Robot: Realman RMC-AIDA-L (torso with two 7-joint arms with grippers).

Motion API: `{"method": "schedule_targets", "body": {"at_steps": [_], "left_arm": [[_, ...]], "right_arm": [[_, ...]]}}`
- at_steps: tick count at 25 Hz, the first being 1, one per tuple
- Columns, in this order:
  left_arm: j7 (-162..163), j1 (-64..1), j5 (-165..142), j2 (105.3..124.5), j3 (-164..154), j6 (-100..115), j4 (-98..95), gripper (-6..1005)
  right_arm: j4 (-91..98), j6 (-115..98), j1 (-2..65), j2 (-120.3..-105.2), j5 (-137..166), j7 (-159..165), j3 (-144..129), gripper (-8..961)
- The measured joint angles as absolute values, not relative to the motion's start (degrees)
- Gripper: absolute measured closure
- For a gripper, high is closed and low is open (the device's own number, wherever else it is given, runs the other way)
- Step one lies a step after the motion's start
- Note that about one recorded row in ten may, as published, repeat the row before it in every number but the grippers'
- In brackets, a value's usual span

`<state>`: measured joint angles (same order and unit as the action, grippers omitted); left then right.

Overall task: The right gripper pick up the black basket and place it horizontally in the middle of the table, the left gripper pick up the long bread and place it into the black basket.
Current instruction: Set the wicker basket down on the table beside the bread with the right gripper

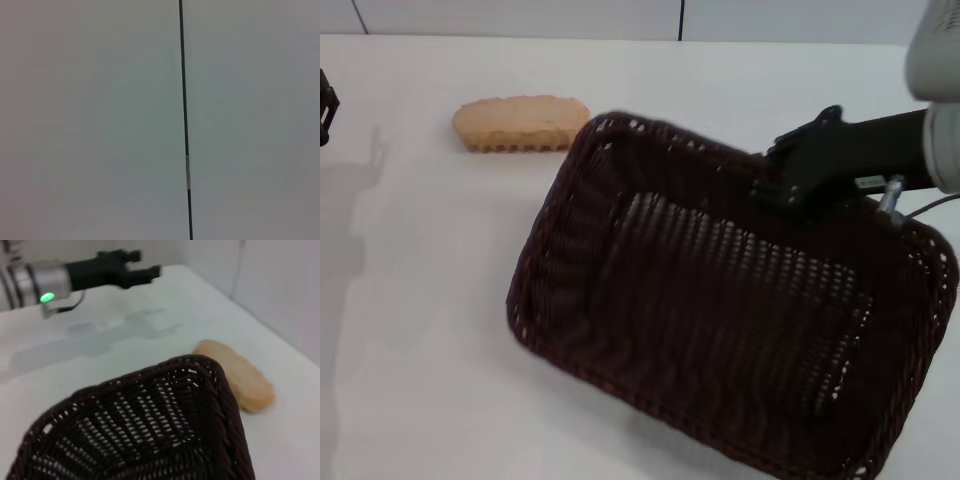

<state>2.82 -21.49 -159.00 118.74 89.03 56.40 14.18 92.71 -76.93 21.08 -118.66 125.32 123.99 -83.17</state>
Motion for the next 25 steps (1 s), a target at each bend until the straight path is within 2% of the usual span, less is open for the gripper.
{"method": "schedule_targets", "body": {"at_steps": [16,21,25], "left_arm": [[2.82,-22.03,-159.00,118.74,89.02,56.44,14.12,214],[2.88,-21.84,-158.99,118.86,88.86,56.48,14.12,213],[3.27,-21.69,-159.14,118.88,88.85,56.51,14.14,213]], "right_arm": [[77.72,-76.69,34.25,-118.96,124.08,114.50,-85.43,773],[73.63,-74.56,35.95,-119.07,123.93,113.07,-85.44,771],[74.27,-70.29,34.53,-119.19,123.71,111.59,-87.18,754]]}}
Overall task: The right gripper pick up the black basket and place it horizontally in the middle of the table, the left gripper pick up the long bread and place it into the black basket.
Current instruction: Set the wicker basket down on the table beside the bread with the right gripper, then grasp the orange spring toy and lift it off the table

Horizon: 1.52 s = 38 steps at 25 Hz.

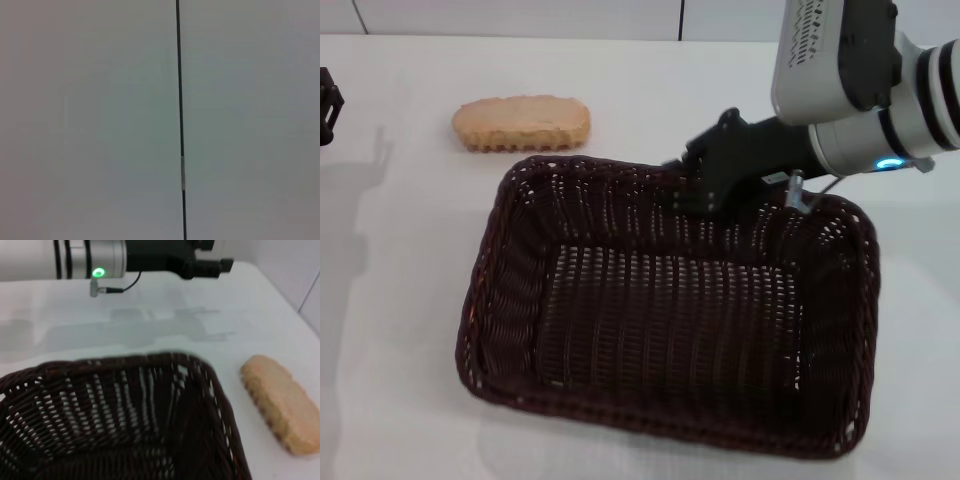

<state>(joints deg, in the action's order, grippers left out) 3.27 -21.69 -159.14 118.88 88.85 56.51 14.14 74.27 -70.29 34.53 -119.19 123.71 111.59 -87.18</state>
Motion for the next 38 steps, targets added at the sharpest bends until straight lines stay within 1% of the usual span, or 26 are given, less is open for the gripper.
{"method": "schedule_targets", "body": {"at_steps": [2,10,11,13,14,15,18,19,20,21,23,24,25,26,27,28,29,30,31,33,34,35,36,37,38], "left_arm": [[3.77,-21.66,-159.30,118.90,88.85,56.53,14.15,213],[4.30,-21.53,-159.34,118.88,88.86,56.55,14.15,213],[4.30,-21.53,-159.34,118.88,88.86,56.55,14.15,214],[3.76,-21.75,-159.35,118.74,88.86,56.43,14.14,214],[3.33,-21.96,-159.33,118.65,88.89,56.28,14.13,214],[3.33,-21.96,-159.33,118.65,88.89,56.28,14.13,214],[2.78,-22.13,-159.46,118.47,88.91,56.53,14.42,214],[1.68,-22.20,-159.61,118.42,88.84,56.77,14.93,214],[-0.18,-22.24,-159.84,118.41,88.65,57.08,15.65,214],[-2.56,-22.26,-160.02,118.39,88.47,57.47,16.35,214],[-7.37,-22.27,-160.78,118.39,87.88,58.37,17.89,214],[-12.69,-22.06,-163.07,118.12,86.40,58.53,21.01,214],[-12.69,-22.06,-163.07,118.12,86.40,58.53,21.01,214],[-14.54,-21.72,-164.37,117.67,85.09,58.03,23.62,214],[-15.14,-21.37,-164.97,117.01,83.67,57.40,25.65,214],[-15.55,-20.89,-165.43,115.89,81.58,56.39,28.37,214],[-14.80,-19.95,-165.48,111.77,75.63,53.03,34.80,214],[-14.80,-19.95,-165.48,111.77,75.63,53.03,34.80,214],[-14.21,-19.44,-165.40,108.79,71.81,50.33,39.24,214],[-13.79,-19.17,-165.52,103.62,66.53,42.36,47.82,214],[-13.80,-20.25,-165.47,98.71,63.02,30.98,56.28,213],[-13.80,-20.25,-165.47,98.71,63.02,30.98,56.28,213],[-13.95,-21.28,-165.52,96.40,61.74,24.29,60.30,213],[-14.22,-22.39,-165.50,94.82,61.10,18.41,63.10,213],[-14.90,-23.41,-165.49,94.20,60.92,13.84,64.72,213]], "right_arm": [[75.37,-67.63,33.42,-119.22,123.68,111.39,-88.84,746],[80.99,-61.82,29.52,-119.30,123.51,111.70,-92.77,544],[82.17,-59.92,28.54,-119.34,123.28,111.73,-93.39,487],[85.66,-52.06,24.48,-119.40,121.33,111.51,-95.90,373],[88.35,-40.82,19.73,-119.39,117.53,109.43,-99.96,316],[88.35,-40.82,19.73,-119.39,117.53,109.43,-99.96,296],[89.97,-14.37,13.40,-119.30,113.22,103.24,-109.58,236],[88.65,4.57,11.10,-119.29,112.91,103.35,-116.46,216],[88.65,4.57,11.10,-119.29,112.91,103.35,-116.46,196],[87.79,12.20,10.20,-119.29,112.75,104.94,-118.98,176],[86.28,25.59,7.91,-119.09,112.66,110.99,-123.22,176],[85.16,34.81,4.85,-118.82,114.45,120.85,-125.44,176],[85.16,34.81,4.85,-118.82,114.45,120.85,-125.44,176],[84.44,37.19,3.47,-118.81,115.74,124.29,-125.78,176],[83.60,38.49,2.01,-118.82,117.31,127.27,-125.99,176],[82.79,38.92,0.75,-118.86,118.67,129.45,-126.23,176],[81.70,37.78,-1.40,-118.81,119.95,131.76,-126.58,176],[81.70,37.78,-1.40,-118.81,119.95,131.76,-126.58,176],[81.42,37.04,-2.61,-118.70,120.15,132.39,-126.72,177],[81.22,35.52,-4.72,-118.57,120.22,132.96,-126.73,177],[81.22,34.06,-6.08,-118.51,120.34,133.23,-126.61,177],[81.22,34.06,-6.08,-118.51,120.34,133.23,-126.61,177],[81.27,33.29,-6.62,-118.51,120.37,133.34,-126.54,177],[81.33,32.40,-6.91,-118.51,120.38,133.48,-126.52,177],[81.38,31.52,-7.12,-118.50,120.38,133.63,-126.49,177]]}}
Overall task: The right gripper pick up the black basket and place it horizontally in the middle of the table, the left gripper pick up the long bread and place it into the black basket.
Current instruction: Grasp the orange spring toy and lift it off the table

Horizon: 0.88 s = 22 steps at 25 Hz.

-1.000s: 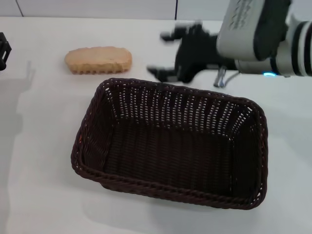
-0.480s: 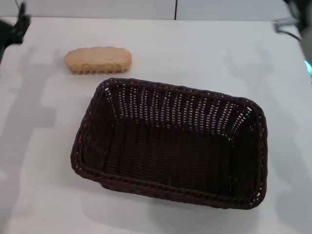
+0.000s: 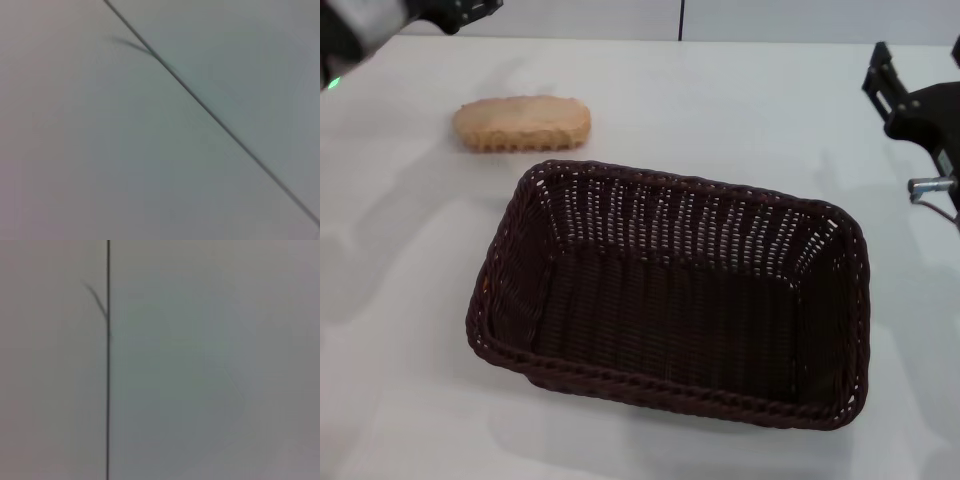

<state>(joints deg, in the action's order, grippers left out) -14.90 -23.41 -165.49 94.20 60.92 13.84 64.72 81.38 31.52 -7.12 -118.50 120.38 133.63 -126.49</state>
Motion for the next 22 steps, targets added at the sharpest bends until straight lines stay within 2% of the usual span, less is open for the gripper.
{"method": "schedule_targets", "body": {"at_steps": [2,3,5,10,11,12,13,14,16,17,18,19,21,22], "left_arm": [[-15.44,-24.14,-165.48,93.97,60.87,11.24,65.74,213],[-21.34,-25.92,-165.46,95.80,62.96,3.29,67.37,213],[-26.35,-26.24,-165.46,98.08,65.13,0.02,67.43,213],[-44.44,-31.77,-163.01,106.75,78.34,-22.70,66.58,214],[-52.60,-33.14,-160.13,108.95,82.95,-28.32,66.42,214],[-57.47,-33.76,-158.34,110.28,85.59,-31.02,66.51,214],[-57.47,-33.76,-158.34,110.28,85.59,-31.02,66.51,214],[-63.63,-34.29,-156.28,111.87,89.20,-34.09,66.95,214],[-63.63,-34.29,-156.28,111.87,89.20,-34.09,66.95,213],[-76.27,-35.63,-153.14,115.41,97.37,-40.34,68.03,213],[-76.27,-35.63,-153.14,115.41,97.37,-40.34,68.03,215],[-92.10,-39.84,-151.19,117.63,106.72,-50.80,65.93,216],[-95.97,-44.56,-151.08,116.85,107.85,-54.13,60.31,220],[-95.97,-44.56,-151.08,116.85,107.85,-54.13,60.31,222]], "right_arm": [[81.43,30.12,-7.12,-118.44,120.38,133.81,-126.45,177],[81.42,29.42,-7.03,-118.42,120.38,133.84,-126.39,177],[81.40,28.18,-6.73,-118.41,120.40,133.90,-126.19,176],[81.42,25.71,-6.19,-118.39,120.42,134.18,-125.26,175],[81.45,24.94,-6.02,-118.39,120.41,134.17,-124.89,175],[81.45,24.94,-6.02,-118.39,120.41,134.17,-124.89,175],[81.45,24.41,-5.95,-118.39,120.41,134.17,-124.61,175],[81.45,23.90,-5.89,-118.39,120.41,134.17,-124.34,175],[81.36,22.30,-5.69,-118.38,120.42,134.21,-123.66,174],[81.36,22.30,-5.69,-118.38,120.42,134.21,-123.66,174],[81.27,21.76,-5.58,-118.33,120.42,134.27,-123.60,174],[81.23,21.33,-5.48,-118.24,120.42,134.33,-123.57,174],[81.15,20.63,-5.37,-117.98,120.41,134.47,-123.56,175],[81.11,20.43,-5.37,-117.88,120.41,134.47,-123.56,175]]}}
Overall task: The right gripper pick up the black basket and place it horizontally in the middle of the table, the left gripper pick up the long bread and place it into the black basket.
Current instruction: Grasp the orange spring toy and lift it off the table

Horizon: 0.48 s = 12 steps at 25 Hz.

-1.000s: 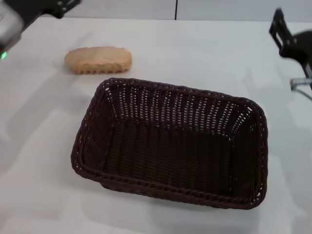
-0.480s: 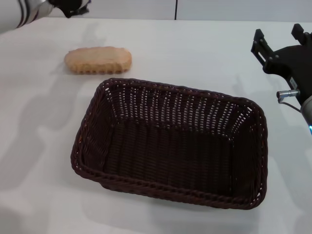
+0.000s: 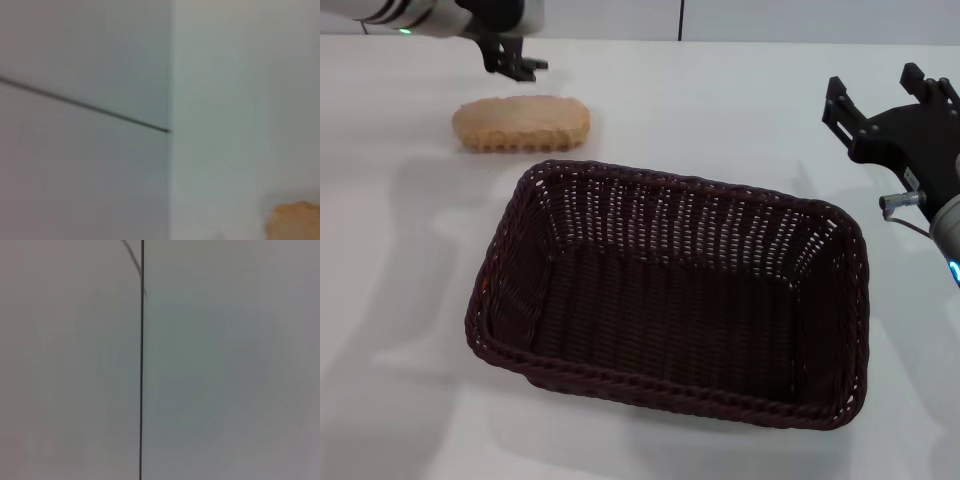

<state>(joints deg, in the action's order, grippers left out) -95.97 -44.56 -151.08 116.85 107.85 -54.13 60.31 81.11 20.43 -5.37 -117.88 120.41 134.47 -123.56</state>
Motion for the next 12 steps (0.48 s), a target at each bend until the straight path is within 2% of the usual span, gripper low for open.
{"method": "schedule_targets", "body": {"at_steps": [3,4,12], "left_arm": [[-97.59,-48.21,-153.92,116.67,107.86,-54.43,54.38,227],[-97.58,-49.71,-156.75,117.17,107.92,-54.67,51.85,228],[-97.23,-52.30,-160.83,117.70,107.78,-55.40,47.07,242]], "right_arm": [[81.11,20.21,-5.57,-117.84,120.42,134.47,-123.56,176],[81.33,19.92,-5.93,-117.85,120.41,134.47,-123.53,176],[81.59,19.44,-6.48,-118.12,120.41,134.42,-123.39,176]]}}
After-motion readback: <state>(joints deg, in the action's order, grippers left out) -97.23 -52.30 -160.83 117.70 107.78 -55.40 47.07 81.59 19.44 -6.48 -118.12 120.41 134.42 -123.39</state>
